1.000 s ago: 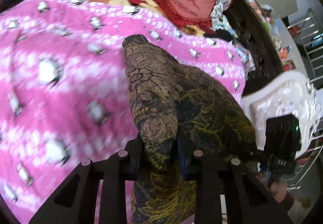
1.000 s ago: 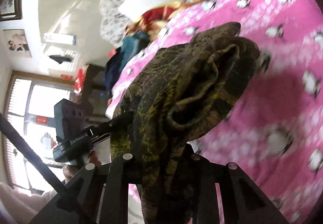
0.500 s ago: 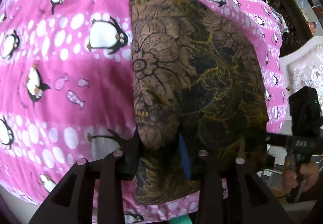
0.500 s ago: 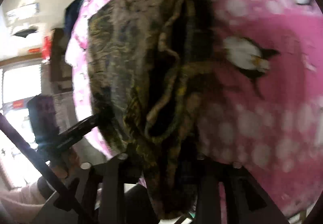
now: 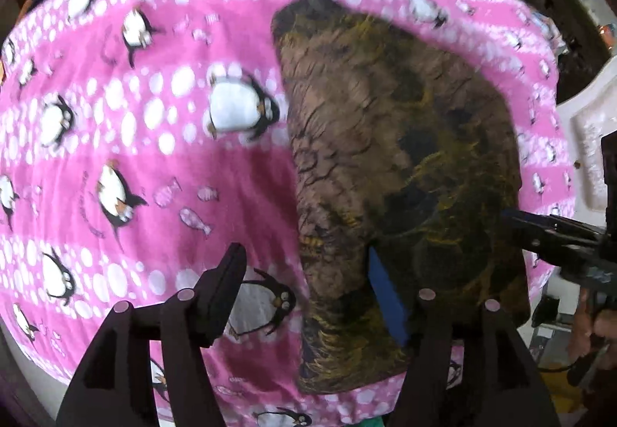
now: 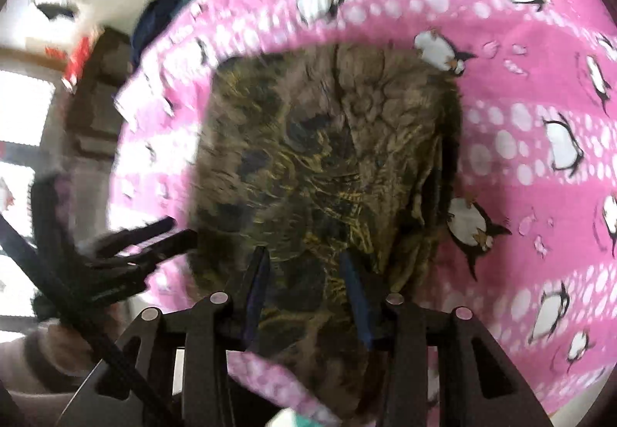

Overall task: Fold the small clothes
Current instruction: 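Lower the folded shirt onto the quilt and open both grippers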

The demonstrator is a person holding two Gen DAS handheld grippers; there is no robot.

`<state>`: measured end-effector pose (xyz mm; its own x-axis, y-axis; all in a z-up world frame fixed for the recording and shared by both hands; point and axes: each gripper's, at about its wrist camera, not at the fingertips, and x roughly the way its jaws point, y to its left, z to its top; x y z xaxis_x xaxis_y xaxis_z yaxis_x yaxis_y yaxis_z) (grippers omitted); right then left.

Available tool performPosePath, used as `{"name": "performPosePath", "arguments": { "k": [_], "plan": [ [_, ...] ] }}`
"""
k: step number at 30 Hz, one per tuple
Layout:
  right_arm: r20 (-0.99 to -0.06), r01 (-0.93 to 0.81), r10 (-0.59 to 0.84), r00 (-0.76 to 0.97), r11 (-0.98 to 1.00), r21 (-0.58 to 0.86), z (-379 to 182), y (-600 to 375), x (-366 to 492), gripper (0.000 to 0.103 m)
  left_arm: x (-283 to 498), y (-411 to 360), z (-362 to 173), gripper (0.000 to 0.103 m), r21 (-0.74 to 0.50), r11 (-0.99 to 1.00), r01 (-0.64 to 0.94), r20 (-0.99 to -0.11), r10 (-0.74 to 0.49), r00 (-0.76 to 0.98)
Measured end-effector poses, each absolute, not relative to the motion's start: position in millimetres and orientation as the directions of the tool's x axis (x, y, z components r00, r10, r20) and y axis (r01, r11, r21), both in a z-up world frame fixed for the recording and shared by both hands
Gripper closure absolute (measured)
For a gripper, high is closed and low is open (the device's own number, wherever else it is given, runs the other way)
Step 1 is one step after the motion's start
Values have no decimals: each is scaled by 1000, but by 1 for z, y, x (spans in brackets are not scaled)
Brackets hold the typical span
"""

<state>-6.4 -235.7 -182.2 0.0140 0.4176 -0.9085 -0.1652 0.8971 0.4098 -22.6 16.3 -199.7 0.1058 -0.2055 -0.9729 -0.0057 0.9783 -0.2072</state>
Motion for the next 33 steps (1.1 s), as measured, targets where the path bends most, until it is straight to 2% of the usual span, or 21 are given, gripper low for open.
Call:
{"name": "performPosePath", "arguments": {
  "k": [3, 8, 10, 12, 16, 19, 23, 33],
  "plan": [
    [-916, -125, 401, -8, 908, 399, -195, -241, -7, 65, -20, 15, -203, 39, -208, 978, -19, -974, -205, 97],
    [-928, -176, 371, 28, 916, 361, -153, -244, -14, 63, -20, 16, -173, 39, -171, 985, -12, -975, -168, 148],
    [-935, -186, 350, 62, 924, 334, -134, -245, -21, 59, -19, 17, -157, 39, -171, 985, -20, -969, -165, 182],
    [-945, -183, 311, 105, 940, 289, -115, -245, -28, 49, -18, 17, -139, 38, -159, 987, -27, -965, -149, 218],
    [-948, -154, 249, 199, 963, 220, -83, -241, -40, 47, -22, 15, -104, 30, -135, 991, -21, -951, -124, 282],
    [-939, -118, 212, 270, 975, 186, -67, -231, -44, 39, -22, 13, -86, 25, -126, 992, -28, -945, -111, 306],
    [-937, -99, 173, 305, 984, 150, -56, -223, -43, 31, -23, 7, -75, 25, -127, 991, -43, -943, -107, 315],
    [-943, -67, 158, 293, 987, 144, -55, -224, -39, 30, -31, 7, -71, 25, -90, 996, -16, -946, -81, 313]
  ]
}}
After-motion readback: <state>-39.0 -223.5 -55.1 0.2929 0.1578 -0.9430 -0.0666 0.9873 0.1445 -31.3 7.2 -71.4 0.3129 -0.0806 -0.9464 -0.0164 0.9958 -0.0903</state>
